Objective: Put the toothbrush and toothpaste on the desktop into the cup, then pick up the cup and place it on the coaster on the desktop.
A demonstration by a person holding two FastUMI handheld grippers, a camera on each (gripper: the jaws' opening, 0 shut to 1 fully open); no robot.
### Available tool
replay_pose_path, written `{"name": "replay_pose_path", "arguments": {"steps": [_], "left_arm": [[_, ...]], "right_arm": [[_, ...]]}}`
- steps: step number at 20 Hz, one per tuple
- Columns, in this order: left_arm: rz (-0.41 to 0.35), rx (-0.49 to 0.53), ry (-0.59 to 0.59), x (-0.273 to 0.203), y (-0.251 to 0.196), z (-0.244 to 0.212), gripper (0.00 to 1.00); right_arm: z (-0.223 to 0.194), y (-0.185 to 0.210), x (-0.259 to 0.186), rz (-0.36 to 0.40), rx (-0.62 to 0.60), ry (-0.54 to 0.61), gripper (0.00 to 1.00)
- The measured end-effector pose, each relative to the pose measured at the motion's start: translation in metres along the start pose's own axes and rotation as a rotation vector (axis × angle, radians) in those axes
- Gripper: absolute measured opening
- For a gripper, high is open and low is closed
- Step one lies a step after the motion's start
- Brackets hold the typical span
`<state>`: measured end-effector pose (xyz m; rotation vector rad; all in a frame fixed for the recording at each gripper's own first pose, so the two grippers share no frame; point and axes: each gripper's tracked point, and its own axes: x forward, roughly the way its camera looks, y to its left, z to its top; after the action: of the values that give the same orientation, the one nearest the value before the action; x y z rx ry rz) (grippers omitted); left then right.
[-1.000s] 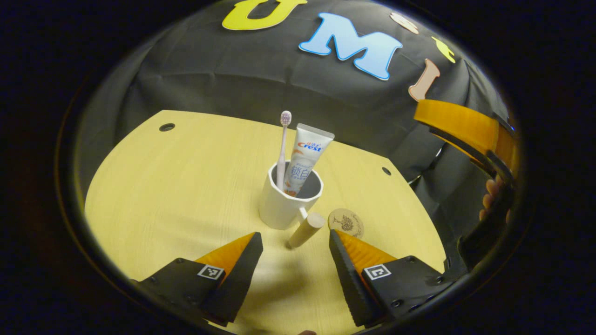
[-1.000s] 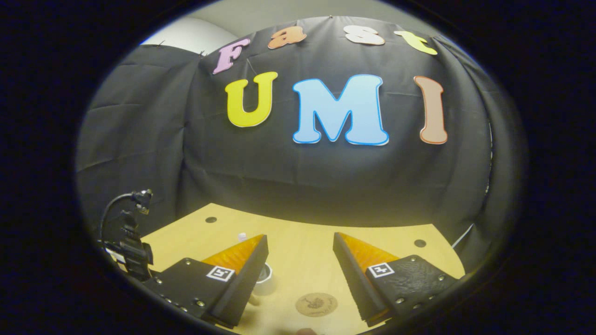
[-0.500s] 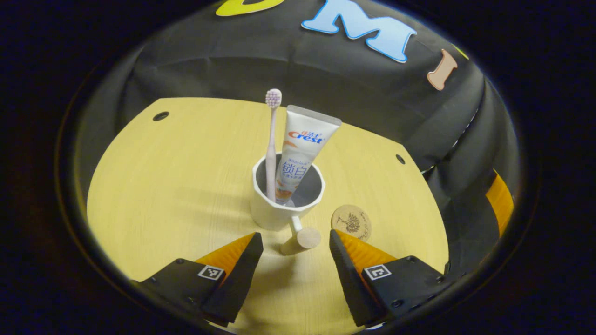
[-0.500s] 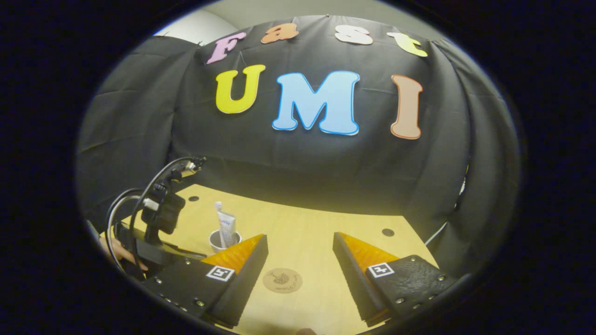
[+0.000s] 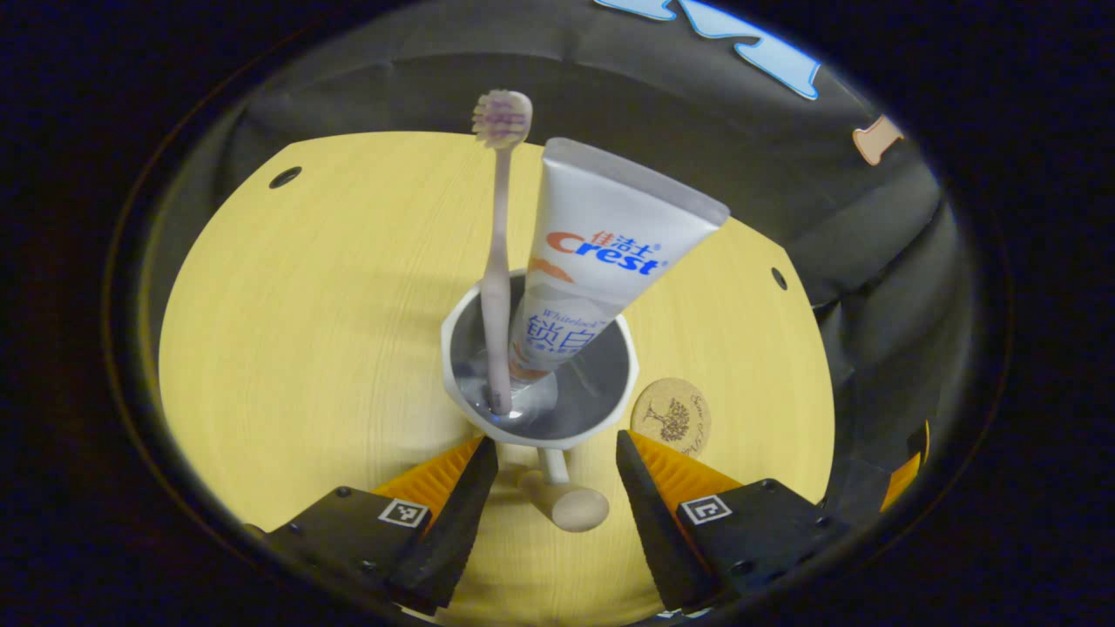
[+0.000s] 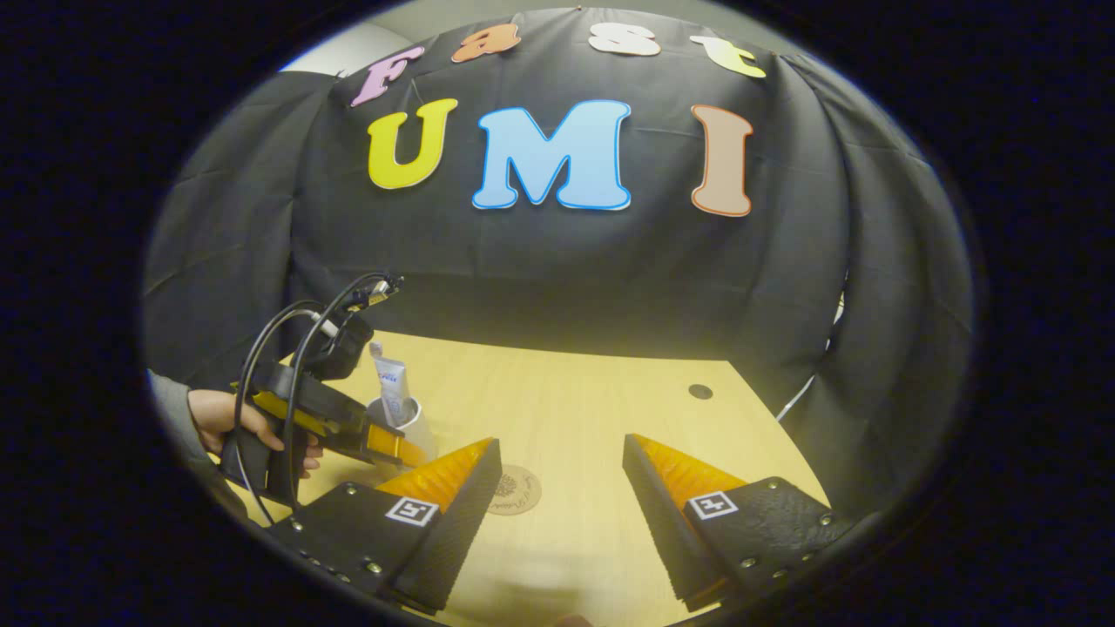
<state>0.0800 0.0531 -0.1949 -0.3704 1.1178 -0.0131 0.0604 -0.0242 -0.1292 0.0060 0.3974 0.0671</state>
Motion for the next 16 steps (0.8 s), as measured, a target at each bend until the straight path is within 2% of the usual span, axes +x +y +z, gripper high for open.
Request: {"name": "replay_pose_path", "arguments": {"steps": [2, 4, 5, 6, 7, 9, 14, 15, 16], "left_arm": [[0.017, -0.016, 0.018, 0.006, 0.004, 0.0, 0.88], [0.039, -0.026, 0.034, 0.012, 0.009, 0.0, 0.76], [0.044, -0.032, 0.036, 0.014, 0.01, 0.001, 0.8], [0.053, -0.036, 0.036, 0.015, 0.012, 0.002, 0.8], [0.055, -0.041, 0.036, 0.016, 0.01, 0.002, 0.67], [0.07, -0.032, 0.038, 0.019, 0.011, 0.001, 0.54], [0.129, 0.031, 0.037, 0.013, 0.016, 0.004, 0.46], [0.143, 0.043, 0.036, 0.011, 0.017, 0.006, 0.37], [0.147, 0.055, 0.042, 0.013, 0.017, 0.005, 0.36]], "right_arm": [[-0.006, -0.002, -0.002, -0.009, 0.003, 0.021, 0.89], [-0.01, -0.003, -0.002, -0.01, 0.008, 0.038, 0.89], [-0.012, -0.003, -0.001, -0.008, 0.009, 0.044, 0.89], [-0.013, -0.003, 0.001, -0.009, 0.009, 0.053, 0.89], [-0.014, -0.003, 0.002, -0.006, 0.011, 0.058, 0.89], [-0.017, -0.002, 0.003, -0.001, 0.013, 0.067, 0.89], [-0.02, -0.002, 0.003, 0.004, 0.012, 0.075, 0.89], [-0.02, -0.002, 0.004, 0.003, 0.012, 0.076, 0.89], [-0.021, -0.002, 0.003, 0.004, 0.015, 0.077, 0.89]]}}
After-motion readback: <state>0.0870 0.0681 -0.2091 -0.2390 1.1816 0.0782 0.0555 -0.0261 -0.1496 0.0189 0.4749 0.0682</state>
